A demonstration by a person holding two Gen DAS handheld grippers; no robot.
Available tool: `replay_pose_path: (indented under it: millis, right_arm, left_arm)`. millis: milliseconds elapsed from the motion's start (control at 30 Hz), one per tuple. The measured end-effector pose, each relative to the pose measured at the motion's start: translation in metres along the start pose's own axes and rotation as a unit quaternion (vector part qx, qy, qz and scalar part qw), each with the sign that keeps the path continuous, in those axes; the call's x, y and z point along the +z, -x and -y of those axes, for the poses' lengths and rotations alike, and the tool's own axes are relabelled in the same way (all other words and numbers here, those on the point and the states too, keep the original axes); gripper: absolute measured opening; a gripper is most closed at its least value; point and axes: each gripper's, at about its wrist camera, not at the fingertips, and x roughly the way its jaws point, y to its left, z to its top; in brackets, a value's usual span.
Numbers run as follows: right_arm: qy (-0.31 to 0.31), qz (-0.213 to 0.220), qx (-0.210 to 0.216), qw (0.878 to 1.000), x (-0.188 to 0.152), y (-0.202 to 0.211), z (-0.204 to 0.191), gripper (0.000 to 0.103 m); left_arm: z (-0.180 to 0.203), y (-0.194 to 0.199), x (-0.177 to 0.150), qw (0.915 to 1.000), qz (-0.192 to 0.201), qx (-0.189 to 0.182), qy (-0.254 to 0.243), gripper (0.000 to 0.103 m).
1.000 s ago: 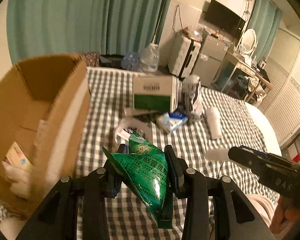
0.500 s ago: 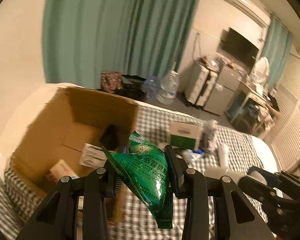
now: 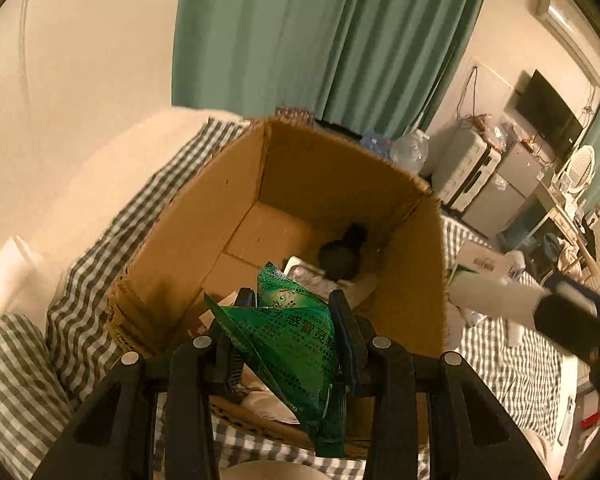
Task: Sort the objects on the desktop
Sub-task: 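Carry the green packet and white tube into the cardboard box and open both grippers, then move both grippers back over the items on the bed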
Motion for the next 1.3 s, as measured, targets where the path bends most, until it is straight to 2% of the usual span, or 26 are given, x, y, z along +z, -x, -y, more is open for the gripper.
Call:
replay_pose_path:
  millis: [100, 167, 200, 267, 300, 333, 367, 433, 567, 667, 833, 933, 1033, 1133, 1200, 1300]
  right_arm:
    - [0.000, -0.015, 0.012, 1.000, 0.011, -0.024, -0.005, 0.035]
    - [0.000, -0.026, 0.015, 1.000, 0.017, -0.040, -0.007, 0.037]
    - [0.000, -0.030, 0.013, 0.999, 0.020, -0.046, -0.008, 0.039]
    - [-0.005, -0.029, 0.004, 1.000, 0.025, -0.056, -0.008, 0.044]
    - [-0.014, -0.021, 0.000, 1.000, 0.028, -0.058, -0.006, 0.053]
    - [-0.028, -0.012, 0.003, 1.000, 0.031, -0.059, -0.002, 0.058]
    - [-0.043, -0.005, 0.010, 0.999, 0.034, -0.059, 0.002, 0.065]
    - [-0.073, 0.005, 0.025, 0.997, 0.038, -0.056, 0.011, 0.065]
    - [-0.076, 0.018, -0.011, 0.997, 0.036, -0.041, 0.022, 0.065]
    - [-0.101, 0.039, -0.035, 0.993, 0.025, -0.022, 0.041, 0.065]
    - [-0.157, 0.062, -0.086, 0.982, -0.017, 0.025, 0.092, 0.066]
    - [-0.189, 0.064, -0.131, 0.971, -0.043, 0.054, 0.125, 0.066]
    - [-0.225, 0.068, -0.159, 0.959, -0.072, 0.086, 0.158, 0.067]
    - [-0.243, 0.080, -0.188, 0.948, -0.095, 0.113, 0.177, 0.075]
    - [-0.256, 0.086, -0.204, 0.941, -0.110, 0.127, 0.189, 0.086]
    - [-0.276, 0.088, -0.215, 0.933, -0.133, 0.137, 0.204, 0.091]
  left_arm:
    - [-0.005, -0.013, -0.002, 0.9999, -0.014, -0.004, 0.000, 0.039]
    - [-0.004, -0.020, -0.003, 0.9997, -0.024, -0.009, -0.005, 0.043]
    - [-0.006, -0.020, -0.004, 0.9996, -0.025, -0.012, -0.006, 0.048]
    - [-0.006, -0.022, -0.004, 0.9996, -0.026, -0.010, -0.008, 0.069]
    - [-0.006, -0.022, -0.005, 0.9996, -0.027, -0.003, -0.006, 0.084]
    - [-0.006, -0.023, -0.004, 0.9996, -0.027, 0.003, -0.004, 0.087]
    - [-0.005, -0.024, -0.004, 0.9996, -0.029, 0.003, -0.004, 0.087]
    - [-0.005, -0.026, -0.003, 0.9992, -0.039, 0.000, -0.005, 0.088]
    - [0.000, -0.020, -0.008, 0.9990, -0.043, 0.010, -0.011, 0.088]
    - [0.014, -0.011, -0.011, 0.9988, -0.045, 0.004, -0.020, 0.089]
    - [0.062, 0.014, -0.022, 0.9972, -0.023, -0.014, -0.070, 0.092]
    - [0.099, 0.026, -0.033, 0.9943, -0.024, -0.049, -0.091, 0.095]
    - [0.130, 0.034, -0.046, 0.9914, -0.018, -0.065, -0.112, 0.097]
    - [0.160, 0.035, -0.058, 0.9889, -0.025, -0.073, -0.127, 0.100]
    - [0.177, 0.034, -0.068, 0.9879, -0.031, -0.079, -0.130, 0.101]
    - [0.196, 0.029, -0.082, 0.9886, -0.027, -0.058, -0.136, 0.103]
